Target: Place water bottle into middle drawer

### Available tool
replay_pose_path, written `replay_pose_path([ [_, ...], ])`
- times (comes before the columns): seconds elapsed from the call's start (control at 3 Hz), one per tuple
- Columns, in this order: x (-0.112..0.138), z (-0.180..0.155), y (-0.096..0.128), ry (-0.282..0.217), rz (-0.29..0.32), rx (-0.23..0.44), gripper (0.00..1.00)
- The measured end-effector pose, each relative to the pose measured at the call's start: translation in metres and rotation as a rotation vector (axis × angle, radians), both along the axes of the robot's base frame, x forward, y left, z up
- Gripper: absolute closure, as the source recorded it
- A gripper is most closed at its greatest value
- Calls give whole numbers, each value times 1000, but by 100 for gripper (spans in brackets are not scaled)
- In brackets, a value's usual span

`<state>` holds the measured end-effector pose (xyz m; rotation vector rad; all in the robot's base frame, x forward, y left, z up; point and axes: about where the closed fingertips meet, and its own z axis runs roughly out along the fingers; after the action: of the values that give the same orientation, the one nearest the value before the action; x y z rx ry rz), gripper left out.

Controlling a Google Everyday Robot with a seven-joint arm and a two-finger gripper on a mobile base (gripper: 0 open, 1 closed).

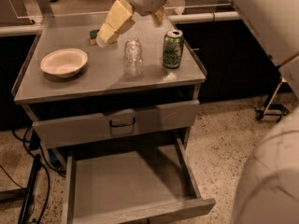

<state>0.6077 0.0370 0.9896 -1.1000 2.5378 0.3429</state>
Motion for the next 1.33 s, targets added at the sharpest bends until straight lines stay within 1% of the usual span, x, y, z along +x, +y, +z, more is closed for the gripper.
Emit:
replay_pose_path([
  [0.67,31,-10,11,-3,-5,-28,0],
  [1.0,49,-24,17,8,-14,-54,0],
  [1.33,61,-31,18,12,-25,-63,0],
])
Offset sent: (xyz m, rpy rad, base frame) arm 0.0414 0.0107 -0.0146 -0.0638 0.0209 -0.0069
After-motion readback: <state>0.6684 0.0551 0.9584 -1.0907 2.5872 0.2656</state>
